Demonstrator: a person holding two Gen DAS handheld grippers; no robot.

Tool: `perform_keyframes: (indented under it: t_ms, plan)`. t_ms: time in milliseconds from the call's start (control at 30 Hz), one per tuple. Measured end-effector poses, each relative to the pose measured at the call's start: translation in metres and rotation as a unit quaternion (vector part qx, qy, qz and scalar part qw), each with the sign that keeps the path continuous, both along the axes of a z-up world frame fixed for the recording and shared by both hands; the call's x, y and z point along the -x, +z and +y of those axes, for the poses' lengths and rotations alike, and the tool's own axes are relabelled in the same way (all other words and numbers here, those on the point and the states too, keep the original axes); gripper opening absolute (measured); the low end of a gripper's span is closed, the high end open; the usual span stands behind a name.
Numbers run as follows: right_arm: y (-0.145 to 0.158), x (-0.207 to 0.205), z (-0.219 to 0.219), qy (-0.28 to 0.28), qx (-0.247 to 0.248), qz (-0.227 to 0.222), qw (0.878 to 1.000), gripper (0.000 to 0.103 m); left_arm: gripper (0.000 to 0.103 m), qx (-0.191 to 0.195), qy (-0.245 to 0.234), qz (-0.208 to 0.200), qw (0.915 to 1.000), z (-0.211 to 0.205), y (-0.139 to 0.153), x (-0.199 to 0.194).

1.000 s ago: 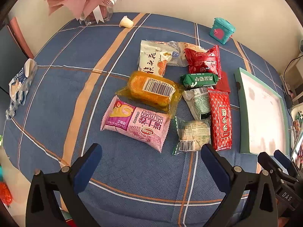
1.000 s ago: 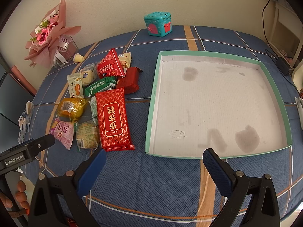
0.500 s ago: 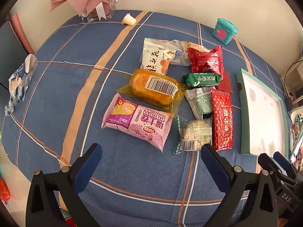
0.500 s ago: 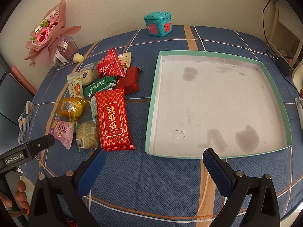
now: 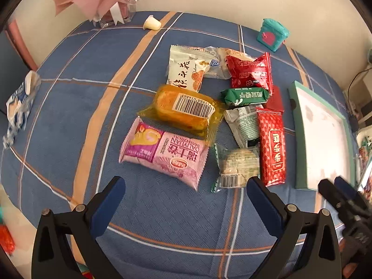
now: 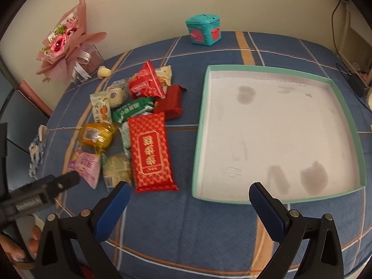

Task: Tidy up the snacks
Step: 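Grasp the pink Swiss roll with the left tool while the right tool grasps the red cake pack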

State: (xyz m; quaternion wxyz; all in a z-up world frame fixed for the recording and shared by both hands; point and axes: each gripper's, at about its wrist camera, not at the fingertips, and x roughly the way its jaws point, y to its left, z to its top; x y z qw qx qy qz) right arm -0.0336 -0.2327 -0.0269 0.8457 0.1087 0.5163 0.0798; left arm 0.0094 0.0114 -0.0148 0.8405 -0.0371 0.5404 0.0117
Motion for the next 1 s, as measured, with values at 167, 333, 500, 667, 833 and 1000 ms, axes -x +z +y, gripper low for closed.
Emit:
perform_keyframes:
  t_ms: [167, 333, 500, 667, 833, 1000]
  plan:
    - [0.005, -0.016, 0.020, 0.027, 0.008, -0.011, 1.000, 0.103, 0.103, -0.023, 0.003, 0.005, 0.9997, 0.003, -0.005, -0.018]
    - [-0.002, -0.035, 0.035, 0.039, 0.012, -0.002, 0.999, 0.097, 0.103, -0.029, 0.006, 0.017, 0.9994, 0.006, -0.013, -0.034]
    - [-0.018, -0.048, 0.049, 0.057, 0.024, 0.025, 0.998, 0.085, 0.103, -0.011, 0.007, 0.038, 0.9992, 0.008, -0.030, -0.046]
    - [-0.037, -0.058, 0.055, 0.060, 0.037, 0.052, 0.996, 0.076, 0.103, -0.014, -0.004, 0.052, 0.9985, 0.003, -0.048, -0.061]
    - [-0.050, -0.063, 0.057, 0.060, 0.043, 0.073, 0.995, 0.066, 0.103, -0.015, -0.015, 0.064, 0.9977, 0.005, -0.069, -0.077]
    - [-0.055, -0.068, 0.058, 0.064, 0.038, 0.080, 0.994, 0.066, 0.101, -0.026, -0.014, 0.064, 0.9975, -0.001, -0.084, -0.090]
